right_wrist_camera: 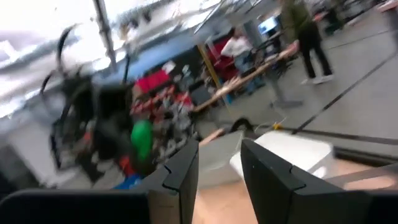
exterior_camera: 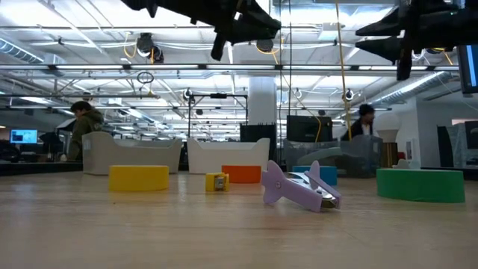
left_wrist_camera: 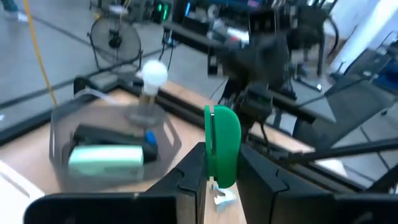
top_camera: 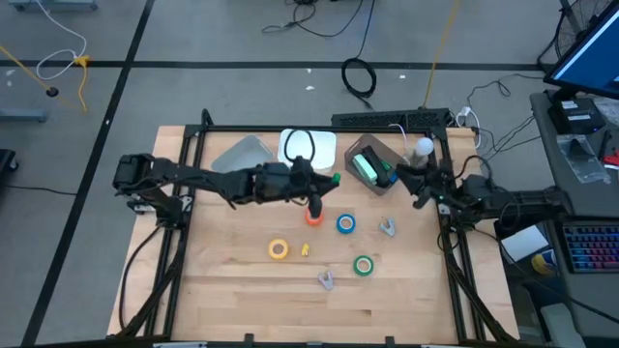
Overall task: Pick and place Stapler, Stapler remover, tape
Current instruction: Put the small green stapler into the black bin
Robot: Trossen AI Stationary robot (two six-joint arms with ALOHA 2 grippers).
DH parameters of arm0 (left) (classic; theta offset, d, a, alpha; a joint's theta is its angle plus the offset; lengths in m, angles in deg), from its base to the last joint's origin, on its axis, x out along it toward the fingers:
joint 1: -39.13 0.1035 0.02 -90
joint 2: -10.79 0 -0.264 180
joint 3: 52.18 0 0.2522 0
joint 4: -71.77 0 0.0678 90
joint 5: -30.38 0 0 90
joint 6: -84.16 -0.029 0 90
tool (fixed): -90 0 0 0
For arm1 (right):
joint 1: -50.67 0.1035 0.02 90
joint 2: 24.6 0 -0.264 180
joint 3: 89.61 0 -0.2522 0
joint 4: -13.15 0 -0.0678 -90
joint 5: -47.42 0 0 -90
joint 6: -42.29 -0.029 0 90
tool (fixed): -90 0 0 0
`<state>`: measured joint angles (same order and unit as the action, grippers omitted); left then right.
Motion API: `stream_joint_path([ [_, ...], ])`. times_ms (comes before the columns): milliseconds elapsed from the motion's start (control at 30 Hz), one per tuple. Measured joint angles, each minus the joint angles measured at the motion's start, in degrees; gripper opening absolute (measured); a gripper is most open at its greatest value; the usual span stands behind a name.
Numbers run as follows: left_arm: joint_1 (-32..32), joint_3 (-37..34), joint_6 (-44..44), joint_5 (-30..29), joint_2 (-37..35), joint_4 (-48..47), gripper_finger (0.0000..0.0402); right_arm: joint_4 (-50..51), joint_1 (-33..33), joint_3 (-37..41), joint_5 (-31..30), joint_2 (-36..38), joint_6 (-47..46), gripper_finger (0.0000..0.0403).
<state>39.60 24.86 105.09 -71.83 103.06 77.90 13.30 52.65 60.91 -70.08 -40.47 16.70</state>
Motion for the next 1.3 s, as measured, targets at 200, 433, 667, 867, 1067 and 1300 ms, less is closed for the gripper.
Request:
stream_joint_path([
  [200, 1.5, 0.0, -0.4, 0.3, 0.0, 4.3, 0.0072, -10.0, 0.0, 0.0, 6.5, -10.1, 5.0, 0.0116],
  [433, 1.5, 1.1, 0.1, -0.4, 0.0, 6.7, 0.0072, -21.8, -1.8, 0.0, 9.1, -20.3, 7.3, 0.0117],
  [667, 1.5, 10.7, -5.3, -0.9, 3.5, 0.5, 0.0072, -31.1, -4.5, -0.6, 12.8, -26.4, 6.7, 0.0162],
  [867, 1.5, 19.8, -8.4, -0.8, 8.4, -10.7, 0.0072, -31.1, -6.5, -5.2, 17.1, -28.2, 10.2, 0.0217],
  [1067, 1.5, 21.8, -8.8, 2.4, 9.9, -13.5, 0.0072, -26.7, -8.5, -8.9, 17.2, -28.3, 14.6, 0.0252],
  [1300, 1.6, 21.8, -12.5, 8.4, 9.9, -15.5, 0.0072, -25.2, -10.7, -9.1, 22.3, -28.5, 14.3, 0.0272],
])
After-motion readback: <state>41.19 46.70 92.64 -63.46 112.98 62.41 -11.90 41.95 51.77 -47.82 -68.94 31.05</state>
